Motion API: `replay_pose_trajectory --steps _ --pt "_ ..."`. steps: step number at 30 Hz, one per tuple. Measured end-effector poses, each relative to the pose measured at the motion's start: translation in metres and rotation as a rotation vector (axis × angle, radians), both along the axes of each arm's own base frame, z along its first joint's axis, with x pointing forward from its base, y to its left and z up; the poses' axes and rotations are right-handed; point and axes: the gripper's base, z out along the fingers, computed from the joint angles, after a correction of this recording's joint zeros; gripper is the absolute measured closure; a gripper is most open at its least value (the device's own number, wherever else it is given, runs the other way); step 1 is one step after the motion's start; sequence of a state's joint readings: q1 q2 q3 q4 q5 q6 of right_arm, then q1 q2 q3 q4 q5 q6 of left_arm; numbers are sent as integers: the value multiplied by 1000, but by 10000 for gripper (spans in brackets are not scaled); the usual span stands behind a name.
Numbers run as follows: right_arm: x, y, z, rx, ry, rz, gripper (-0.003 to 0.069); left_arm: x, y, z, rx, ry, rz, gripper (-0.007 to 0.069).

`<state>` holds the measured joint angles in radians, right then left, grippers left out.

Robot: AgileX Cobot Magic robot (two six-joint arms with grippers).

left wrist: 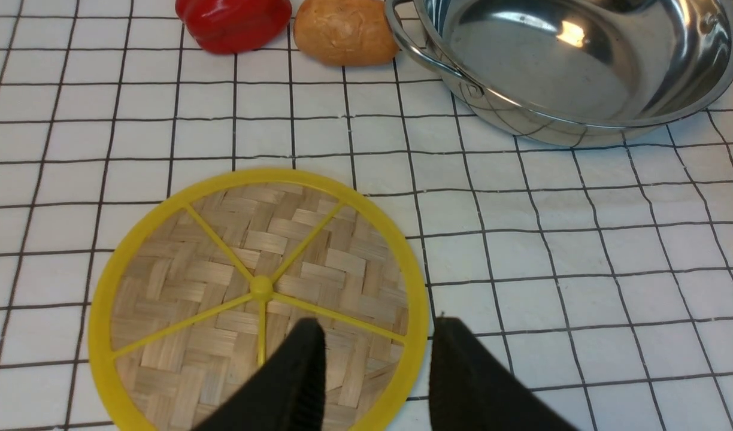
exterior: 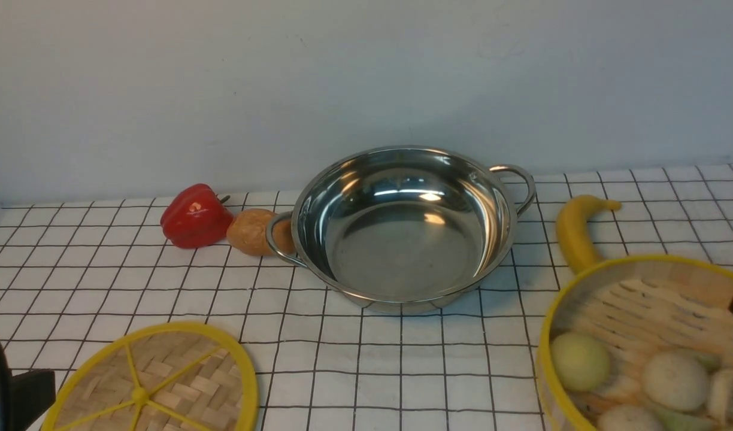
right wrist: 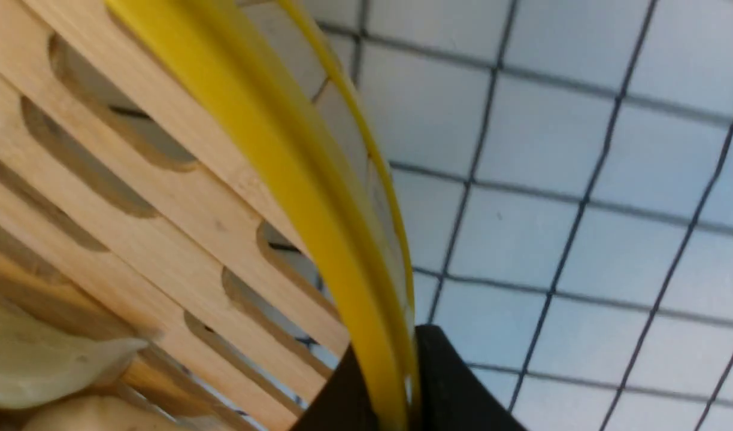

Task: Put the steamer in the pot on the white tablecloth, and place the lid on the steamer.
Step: 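Reach for and grasp the rim of the bamboo steamer holding the buns with the right gripper, then place the bamboo steamer basket of food into the steel pot with the right gripper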

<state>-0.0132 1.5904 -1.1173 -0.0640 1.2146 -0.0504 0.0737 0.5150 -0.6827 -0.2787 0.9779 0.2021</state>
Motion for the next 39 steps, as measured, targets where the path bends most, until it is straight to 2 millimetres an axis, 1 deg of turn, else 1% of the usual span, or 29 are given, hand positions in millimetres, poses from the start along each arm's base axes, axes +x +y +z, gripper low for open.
replay_pose_trajectory --steps 4,10,12,14,18,24,27,30,31,32,35,36,37,39 --pt "15 5 26 55 -100 17 602 0 0 0 -1 0 0 382" --pt "28 14 49 160 -175 14 602 0 0 0 -1 1 0 382" --pt "37 18 55 193 -196 14 602 0 0 0 -1 1 0 382" --pt "55 28 61 210 -227 39 602 0 0 0 -3 5 -2 382" --pt "85 59 63 217 -258 132 602 -1 -1 -1 -4 22 -7 382" --pt "137 125 68 270 -350 279 602 -2 -2 -2 -22 28 -14 382" --pt "159 147 59 301 -377 309 602 -3 -4 -2 -40 44 -24 382" --pt "180 166 44 328 -396 330 602 -4 -6 -3 -57 55 -33 382" --pt "180 167 46 330 -404 332 602 -4 -6 -3 -57 58 -34 382" --pt "188 173 36 335 -403 338 602 -5 -6 -3 -64 68 -40 382" --pt "201 182 11 335 -383 345 602 -5 -7 -4 -69 75 -43 382" --pt "202 183 10 335 -384 347 602 -5 -7 -4 -69 77 -44 382" --pt "206 186 -3 331 -366 350 602 -6 -7 -4 -69 80 -45 382" --pt "210 187 -18 318 -344 352 602 -6 -7 -4 -69 81 -45 382"
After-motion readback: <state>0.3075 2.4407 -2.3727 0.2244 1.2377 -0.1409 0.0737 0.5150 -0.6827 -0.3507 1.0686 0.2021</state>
